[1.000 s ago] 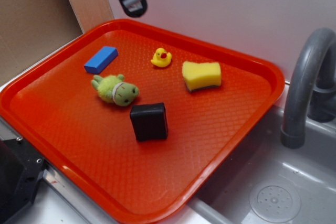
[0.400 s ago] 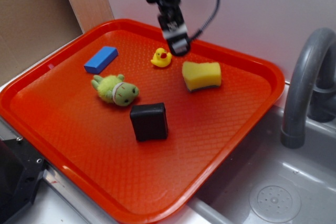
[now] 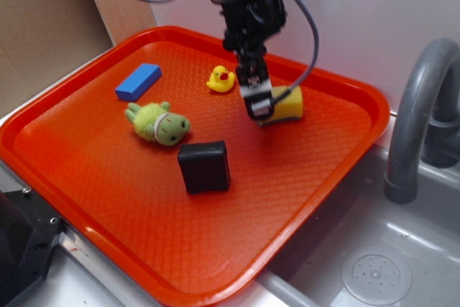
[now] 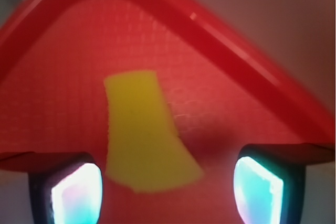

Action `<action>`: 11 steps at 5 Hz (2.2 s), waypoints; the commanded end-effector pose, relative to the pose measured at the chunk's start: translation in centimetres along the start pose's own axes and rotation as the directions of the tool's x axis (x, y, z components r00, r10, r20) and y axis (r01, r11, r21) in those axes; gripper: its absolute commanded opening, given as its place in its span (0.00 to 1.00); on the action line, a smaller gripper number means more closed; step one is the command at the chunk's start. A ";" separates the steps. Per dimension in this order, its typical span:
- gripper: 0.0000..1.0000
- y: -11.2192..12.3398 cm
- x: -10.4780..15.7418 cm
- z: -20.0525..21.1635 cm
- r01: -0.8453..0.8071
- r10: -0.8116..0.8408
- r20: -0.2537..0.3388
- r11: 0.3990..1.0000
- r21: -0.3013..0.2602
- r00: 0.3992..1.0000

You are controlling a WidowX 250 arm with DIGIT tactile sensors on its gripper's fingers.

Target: Grab the green sponge.

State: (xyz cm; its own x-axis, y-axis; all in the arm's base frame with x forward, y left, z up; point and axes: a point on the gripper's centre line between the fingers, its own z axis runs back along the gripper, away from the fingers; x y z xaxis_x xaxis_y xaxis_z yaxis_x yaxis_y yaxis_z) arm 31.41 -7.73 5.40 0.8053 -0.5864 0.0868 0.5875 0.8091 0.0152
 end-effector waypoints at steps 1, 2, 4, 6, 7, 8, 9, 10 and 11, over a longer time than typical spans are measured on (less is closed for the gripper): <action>1.00 -3.0 1.1 0.1 0.055 -0.049 0.087 0.996 -0.063 0.995; 0.00 -3.6 1.0 0.3 0.061 -0.057 0.095 0.997 -0.042 0.994; 0.00 -3.1 -0.6 4.4 -0.057 0.049 0.167 0.997 0.044 0.985; 0.00 -2.8 -3.3 12.2 -0.296 0.281 0.145 0.950 0.099 0.949; 0.00 -2.2 -5.2 14.8 -0.448 0.432 0.131 0.881 0.153 0.892; 0.00 -1.5 -7.6 17.9 -0.587 0.567 0.153 0.789 0.182 0.810; 0.00 -1.6 -8.7 19.1 -0.644 0.624 0.160 0.746 0.170 0.765; 0.00 -1.2 -10.3 20.7 -0.693 0.668 0.189 0.705 0.151 0.720; 0.82 -0.9 -9.8 20.6 -0.678 0.657 0.170 0.718 0.157 0.735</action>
